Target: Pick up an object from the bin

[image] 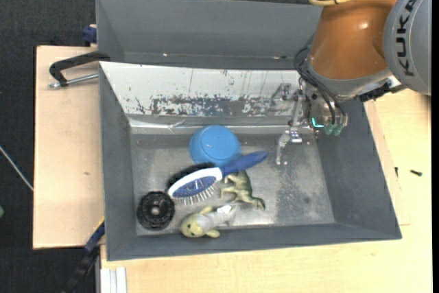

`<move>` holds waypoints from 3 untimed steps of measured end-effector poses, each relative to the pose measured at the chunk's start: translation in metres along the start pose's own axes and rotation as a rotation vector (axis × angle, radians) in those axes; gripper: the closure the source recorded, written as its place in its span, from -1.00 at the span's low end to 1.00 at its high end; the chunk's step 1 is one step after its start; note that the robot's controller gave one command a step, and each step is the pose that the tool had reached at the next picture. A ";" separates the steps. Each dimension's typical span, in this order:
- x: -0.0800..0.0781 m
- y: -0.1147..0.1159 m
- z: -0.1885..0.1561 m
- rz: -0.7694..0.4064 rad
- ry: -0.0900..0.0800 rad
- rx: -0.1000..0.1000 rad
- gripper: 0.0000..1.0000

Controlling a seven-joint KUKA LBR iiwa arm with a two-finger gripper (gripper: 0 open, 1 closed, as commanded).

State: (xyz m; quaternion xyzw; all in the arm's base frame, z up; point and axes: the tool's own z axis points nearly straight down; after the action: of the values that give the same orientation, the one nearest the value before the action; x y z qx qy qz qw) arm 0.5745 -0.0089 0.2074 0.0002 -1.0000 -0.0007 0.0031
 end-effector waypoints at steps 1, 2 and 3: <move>-0.019 0.020 0.137 0.019 -0.010 0.000 -1.00; -0.021 0.077 0.134 -0.087 -0.016 0.005 -1.00; 0.021 0.130 0.131 -0.202 -0.023 0.001 -1.00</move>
Offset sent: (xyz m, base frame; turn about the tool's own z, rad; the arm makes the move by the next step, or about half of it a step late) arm 0.0160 0.0195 -0.1374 0.0190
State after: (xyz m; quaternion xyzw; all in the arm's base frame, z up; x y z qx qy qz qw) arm 0.5524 0.1217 0.0769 0.1010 -0.9949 -0.0004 -0.0085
